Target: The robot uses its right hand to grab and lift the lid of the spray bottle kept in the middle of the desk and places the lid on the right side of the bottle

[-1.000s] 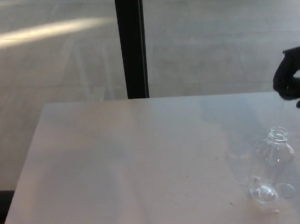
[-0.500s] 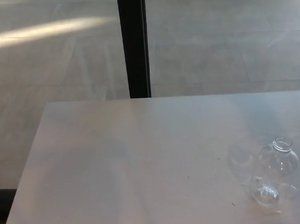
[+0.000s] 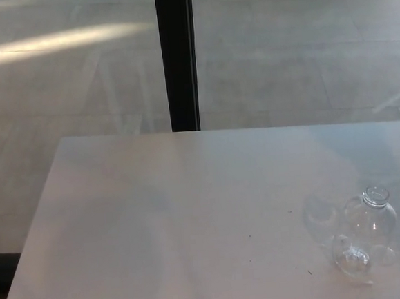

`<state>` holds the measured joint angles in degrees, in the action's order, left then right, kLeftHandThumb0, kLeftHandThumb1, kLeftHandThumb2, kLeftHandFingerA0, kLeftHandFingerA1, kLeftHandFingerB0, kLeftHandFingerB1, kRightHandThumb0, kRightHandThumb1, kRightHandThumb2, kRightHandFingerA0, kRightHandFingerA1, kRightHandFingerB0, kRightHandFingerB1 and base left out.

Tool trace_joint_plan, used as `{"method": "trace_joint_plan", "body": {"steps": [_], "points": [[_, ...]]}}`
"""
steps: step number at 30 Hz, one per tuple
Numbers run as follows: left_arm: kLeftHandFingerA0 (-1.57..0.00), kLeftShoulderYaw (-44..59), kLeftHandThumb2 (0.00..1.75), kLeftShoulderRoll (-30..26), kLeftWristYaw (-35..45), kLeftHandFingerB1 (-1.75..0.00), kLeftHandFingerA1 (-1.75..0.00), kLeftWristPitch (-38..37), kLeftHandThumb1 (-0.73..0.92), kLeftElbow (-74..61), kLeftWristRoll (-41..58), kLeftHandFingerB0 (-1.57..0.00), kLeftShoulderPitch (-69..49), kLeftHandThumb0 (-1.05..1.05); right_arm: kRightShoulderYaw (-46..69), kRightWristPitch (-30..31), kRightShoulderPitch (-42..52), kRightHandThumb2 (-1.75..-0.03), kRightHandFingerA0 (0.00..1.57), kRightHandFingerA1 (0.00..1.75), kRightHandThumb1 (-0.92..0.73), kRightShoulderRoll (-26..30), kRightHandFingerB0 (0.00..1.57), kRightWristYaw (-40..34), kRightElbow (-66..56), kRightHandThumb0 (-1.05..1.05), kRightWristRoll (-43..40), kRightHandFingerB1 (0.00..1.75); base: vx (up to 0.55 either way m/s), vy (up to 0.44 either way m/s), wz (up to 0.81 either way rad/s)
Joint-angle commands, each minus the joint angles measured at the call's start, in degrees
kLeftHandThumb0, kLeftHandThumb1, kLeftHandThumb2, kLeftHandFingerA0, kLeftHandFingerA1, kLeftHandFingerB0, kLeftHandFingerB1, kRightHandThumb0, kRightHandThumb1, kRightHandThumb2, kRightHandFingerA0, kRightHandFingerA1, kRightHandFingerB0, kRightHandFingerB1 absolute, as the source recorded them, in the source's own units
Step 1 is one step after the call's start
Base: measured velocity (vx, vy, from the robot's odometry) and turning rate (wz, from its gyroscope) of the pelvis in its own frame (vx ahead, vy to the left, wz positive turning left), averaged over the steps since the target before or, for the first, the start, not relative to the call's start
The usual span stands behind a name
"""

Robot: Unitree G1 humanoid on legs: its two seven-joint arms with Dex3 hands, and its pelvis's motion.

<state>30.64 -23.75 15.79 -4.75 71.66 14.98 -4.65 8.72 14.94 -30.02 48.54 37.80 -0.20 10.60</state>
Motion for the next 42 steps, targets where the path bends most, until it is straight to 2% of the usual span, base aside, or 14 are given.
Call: {"method": "trace_joint_plan", "body": {"steps": [1, 2, 4, 5, 14, 16, 17, 18, 24, 28, 30, 31, 36, 42], "points": [[-0.5, 0.17, 1.1, -0.1, 0.44, -0.51, -0.62, -0.64, 0.71, -0.17, 0.98, -0.28, 0.31, -0.8, -2.26, -0.74, 8.27, -0.89, 0.87, 1.46, -0.7, -2.71, 0.84, -3.62, -1.77, -0.06, 1.61, 0.94, 0.0, 0.0, 0.0], [-0.54, 0.25, 0.67, -0.15, 0.47, -0.37, -0.49, -0.54, 0.91, -0.01, 1.05, -0.34, 0.38, -0.85, -2.57, -1.87, 9.81, -0.93, 0.9, 1.44, -0.64, -3.4, 0.85, -4.11, -1.32, -0.08, 1.45, 0.9, 0.0, 0.0, 0.0], [-0.45, 0.1, 1.09, -0.32, 0.42, -0.5, -0.58, -0.63, 0.7, 0.14, 0.84, -0.28, 0.44, -0.82, -3.92, -3.51, 14.37, -0.9, 0.91, 1.5, -0.63, -5.2, 0.87, -6.89, -1.41, -0.09, 3.13, 0.91, 0.0, 0.0, 0.0], [-0.53, -0.05, 0.68, -0.4, 0.5, -0.37, -0.49, -0.83, 0.91, 0.08, 0.68, -0.34, 0.37, -0.86, -4.01, -4.49, 15.62, -0.88, 0.88, 1.51, -0.65, -6.12, 0.86, -8.02, -0.82, -0.07, 3.12, 0.93, 0.0, 0.0, 0.0], [-0.56, 0.23, 0.67, -0.36, 0.57, -0.37, -0.5, -1.05, 0.91, -0.05, 1.03, -0.35, -0.08, -0.86, -4.27, -6.1, 19.33, -0.79, 0.74, 1.43, -0.71, -10.37, 0.84, -13.91, 6.77, 0.01, 3.73, 0.82, 0.0, 0.0, 0.0], [-0.5, 0.15, 1.11, -0.35, 0.86, -0.51, -0.61, -1.16, 0.71, -0.35, 1.14, -0.28, -0.26, -0.83, -4.67, -5.54, 19.5, -0.75, 0.7, 1.39, -0.75, -10.41, 0.78, -15.0, 7.93, -0.05, 4.75, 0.76, 0.0, 0.0, 0.0], [-0.57, 0.15, 0.67, -0.36, 0.83, -0.37, -0.51, -1.23, 0.9, -0.18, 1.16, -0.35, -0.25, -0.86, -4.63, -5.29, 19.61, -0.73, 0.71, 1.37, -0.76, -10.42, 0.76, -15.12, 8.23, -0.06, 4.78, 0.74, 0.0, 0.0, 0.0], [-0.51, 0.1, 1.1, -0.38, 0.12, -0.51, -0.61, -0.93, 0.7, -0.15, 1.14, -0.3, -0.08, -0.82, -4.71, -5.87, 19.81, -0.72, 0.73, 1.33, -0.76, -10.29, 0.75, -15.51, 8.75, -0.07, 5.04, 0.71, 0.0, 0.0, 0.0], [-0.57, 0.14, 0.67, -0.41, 0.5, -0.38, -0.5, -1.32, 0.9, -0.03, 1.5, -0.35, -0.43, -0.86, -5.62, -4.59, 19.88, -0.61, 0.73, 1.19, -0.72, -10.29, 0.59, -16.31, 9.97, -0.21, 5.86, 0.51, 0.0, 0.0, 0.0], [-0.56, 0.17, 0.67, -0.37, 0.73, -0.38, -0.5, -1.23, 0.9, -0.11, 1.67, -0.36, -0.39, -0.84, -8.84, -3.82, 20.63, -0.96, 0.5, 0.73, -0.48, -7.01, 0.1, -15.16, 9.07, -0.3, 9.93, 0.48, 0.0, 0.0, 0.0], [-0.56, 0.16, 0.67, -0.4, 0.54, -0.38, -0.49, -1.2, 0.9, 0.08, 1.65, -0.37, -0.25, -0.84, -10.41, -2.02, 20.77, -0.61, 0.21, 0.42, -0.67, -5.73, 0.15, -14.18, 8.01, -0.5, 11.22, 0.27, 0.0, 0.0, 0.0], [-0.57, 0.04, 0.67, -0.39, 0.58, -0.38, -0.49, -1.28, 0.9, -0.02, 1.56, -0.37, -0.35, -0.85, -11.1, -0.86, 20.9, -1.01, 0.03, 0.51, -0.5, -5.33, 0.0, -13.96, 7.36, -0.32, 11.92, 0.48, 0.0, 0.0, 0.0], [-0.5, -0.01, 1.1, -0.39, 0.59, -0.51, -0.61, -1.24, 0.71, -0.2, 1.58, -0.3, -0.48, -0.83, -12.12, 0.42, 21.6, -0.68, 0.04, 0.24, -0.61, -4.45, 0.12, -12.48, 5.61, -0.61, 11.59, 0.26, 0.0, 0.0, 0.0], [-0.56, -0.11, 0.68, -0.39, 0.84, -0.38, -0.49, -1.32, 0.89, -0.21, 1.53, -0.34, -0.71, -0.86, -12.62, 0.5, 21.98, -0.77, 0.0, 0.01, -0.49, -3.41, 0.11, -10.81, 5.09, -0.73, 11.1, 0.14, 0.0, 0.0, 0.0]]}}
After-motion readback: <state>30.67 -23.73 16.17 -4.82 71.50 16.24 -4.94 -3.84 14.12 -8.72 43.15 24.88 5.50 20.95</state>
